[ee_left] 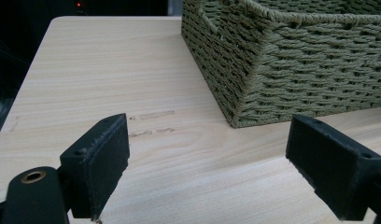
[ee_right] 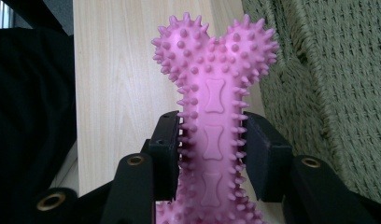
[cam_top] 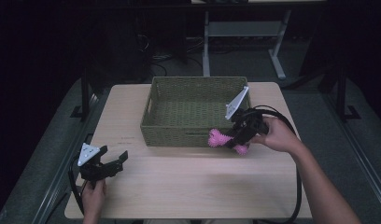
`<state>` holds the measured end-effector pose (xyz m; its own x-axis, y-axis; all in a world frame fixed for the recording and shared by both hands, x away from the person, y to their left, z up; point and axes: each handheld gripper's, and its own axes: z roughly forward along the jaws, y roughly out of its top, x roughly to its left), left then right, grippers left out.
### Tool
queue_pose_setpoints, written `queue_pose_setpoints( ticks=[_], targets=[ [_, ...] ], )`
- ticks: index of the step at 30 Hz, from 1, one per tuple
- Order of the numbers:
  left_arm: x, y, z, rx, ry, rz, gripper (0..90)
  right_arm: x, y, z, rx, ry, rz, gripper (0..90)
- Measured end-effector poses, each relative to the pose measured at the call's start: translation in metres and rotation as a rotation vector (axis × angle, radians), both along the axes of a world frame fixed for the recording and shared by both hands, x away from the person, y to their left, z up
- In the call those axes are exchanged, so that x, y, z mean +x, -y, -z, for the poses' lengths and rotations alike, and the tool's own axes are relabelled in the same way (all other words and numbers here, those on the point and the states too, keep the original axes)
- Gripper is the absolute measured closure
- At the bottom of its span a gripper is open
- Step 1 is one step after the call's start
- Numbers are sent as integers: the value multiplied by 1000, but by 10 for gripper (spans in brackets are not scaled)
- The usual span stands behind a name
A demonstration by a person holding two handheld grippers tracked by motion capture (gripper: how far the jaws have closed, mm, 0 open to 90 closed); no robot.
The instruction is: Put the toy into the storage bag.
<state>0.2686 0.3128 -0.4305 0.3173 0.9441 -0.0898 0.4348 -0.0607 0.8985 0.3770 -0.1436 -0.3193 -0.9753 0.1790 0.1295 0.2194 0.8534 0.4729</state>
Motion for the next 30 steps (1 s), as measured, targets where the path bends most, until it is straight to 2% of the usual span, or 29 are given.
queue_pose_setpoints(
  ticks=[8, 12, 30],
  targets=[
    [0, -1, 0, 0, -1, 0, 130, 5, -4, -4, -4, -1, -7, 582],
    [0, 0, 0, 0, 1, -1, 130, 8, -5, -5, 9, -6, -8, 582],
    [0, 0, 0, 0, 2, -1, 130, 24, -6, -13, -5, -8, -1, 582]
  ],
)
